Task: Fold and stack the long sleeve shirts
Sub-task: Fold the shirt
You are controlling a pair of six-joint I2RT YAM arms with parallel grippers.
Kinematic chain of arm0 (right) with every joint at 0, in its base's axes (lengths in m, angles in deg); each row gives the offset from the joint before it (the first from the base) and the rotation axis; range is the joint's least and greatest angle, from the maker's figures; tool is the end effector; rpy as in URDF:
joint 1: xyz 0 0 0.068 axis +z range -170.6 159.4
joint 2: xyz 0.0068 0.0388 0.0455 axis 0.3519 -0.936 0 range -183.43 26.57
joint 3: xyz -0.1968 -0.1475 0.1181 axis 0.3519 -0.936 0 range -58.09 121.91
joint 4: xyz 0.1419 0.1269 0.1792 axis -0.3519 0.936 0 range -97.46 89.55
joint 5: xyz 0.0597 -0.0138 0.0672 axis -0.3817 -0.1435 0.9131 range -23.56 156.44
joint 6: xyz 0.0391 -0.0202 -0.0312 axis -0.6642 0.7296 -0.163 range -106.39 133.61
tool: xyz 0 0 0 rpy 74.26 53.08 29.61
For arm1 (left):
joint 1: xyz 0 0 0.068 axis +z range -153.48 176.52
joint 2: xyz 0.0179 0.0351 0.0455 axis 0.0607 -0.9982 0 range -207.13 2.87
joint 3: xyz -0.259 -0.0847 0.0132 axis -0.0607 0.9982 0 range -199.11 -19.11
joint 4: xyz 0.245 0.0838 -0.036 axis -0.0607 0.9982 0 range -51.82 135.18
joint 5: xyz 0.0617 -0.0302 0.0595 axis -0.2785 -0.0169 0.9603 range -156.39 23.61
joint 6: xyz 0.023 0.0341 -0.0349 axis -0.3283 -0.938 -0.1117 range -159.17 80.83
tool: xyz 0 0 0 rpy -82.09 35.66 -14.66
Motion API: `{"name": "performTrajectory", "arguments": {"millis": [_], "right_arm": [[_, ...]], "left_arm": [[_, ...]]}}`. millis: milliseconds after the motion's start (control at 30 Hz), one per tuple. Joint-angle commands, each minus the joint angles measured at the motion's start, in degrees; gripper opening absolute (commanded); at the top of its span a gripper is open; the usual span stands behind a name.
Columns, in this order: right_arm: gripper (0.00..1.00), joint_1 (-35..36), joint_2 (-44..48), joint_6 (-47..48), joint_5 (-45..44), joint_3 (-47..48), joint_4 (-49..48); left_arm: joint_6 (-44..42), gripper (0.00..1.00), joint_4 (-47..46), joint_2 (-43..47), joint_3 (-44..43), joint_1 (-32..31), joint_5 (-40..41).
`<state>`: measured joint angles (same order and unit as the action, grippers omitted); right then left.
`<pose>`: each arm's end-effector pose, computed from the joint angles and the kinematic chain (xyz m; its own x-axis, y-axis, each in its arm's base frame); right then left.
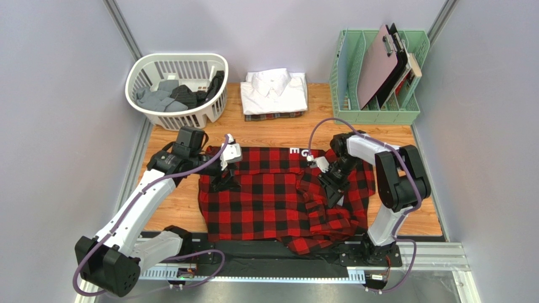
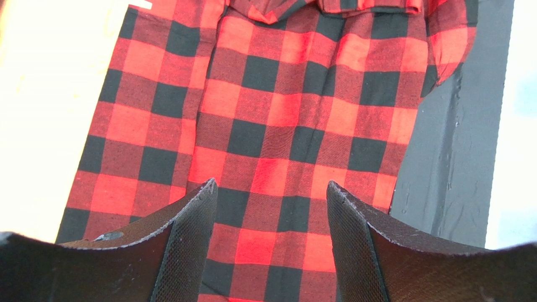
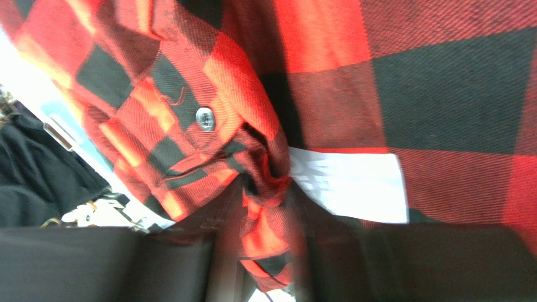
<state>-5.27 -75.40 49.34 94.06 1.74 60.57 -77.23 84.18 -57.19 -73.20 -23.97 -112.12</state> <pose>0.2467 0.0848 0.1528 -0.6881 -0.7252 0.0257 -0.5938 0.5831 0.5545 0.1775 -0.0936 0.2986 -0.1756 0.5249 -0.8328 0.9726 0.2232 -0.0644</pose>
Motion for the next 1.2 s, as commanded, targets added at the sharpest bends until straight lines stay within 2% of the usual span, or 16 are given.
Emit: {"name": "performTrajectory", "arguments": {"millis": [0,200,267,367,400,500,600,700,833,967,1167], "right_arm": [[0.18,0.1,4.8,0.7,5.8,1.9,2.6],[0.0,0.7,13.3,2.8,8.8,5.6,7.1],[0.0,2.1,15.0,2.8,9.0,6.8,7.7],[0.11,5.6,17.9,2.1,7.2,7.0,7.6],[0.17,6.3,18.1,1.8,6.7,6.7,7.5],[0.23,7.4,18.0,1.3,4.5,4.7,6.8],[0.28,7.5,16.8,1.0,2.4,3.8,5.4],[0.2,7.6,16.0,0.6,2.7,3.8,4.7],[0.24,8.4,14.8,-0.2,1.5,3.5,3.8],[0.28,8.5,13.9,-2.5,-1.2,3.0,1.4],[0.45,3.5,9.0,-4.5,-3.4,3.4,1.9]], "left_arm": [[1.2,0.7,-0.6,2.3,-0.7,0.2,-1.0],[7.0,0.68,-3.0,3.1,-0.5,0.2,-1.8],[12.1,0.68,-4.9,2.9,0.1,0.2,-3.6],[18.6,0.7,-10.0,3.3,2.0,0.2,-6.3],[19.1,0.69,-11.3,3.3,2.2,0.2,-6.9],[19.0,0.7,-11.1,2.3,1.7,0.2,-6.7],[17.7,0.7,-10.0,1.8,1.3,0.2,-6.4],[17.3,0.7,-9.4,2.3,1.3,0.1,-6.8],[16.3,0.7,-8.9,2.5,1.7,0.1,-6.3],[16.1,0.7,-8.8,2.5,2.1,0.2,-6.1],[16.1,0.7,-8.9,2.6,2.3,0.2,-5.3]]}}
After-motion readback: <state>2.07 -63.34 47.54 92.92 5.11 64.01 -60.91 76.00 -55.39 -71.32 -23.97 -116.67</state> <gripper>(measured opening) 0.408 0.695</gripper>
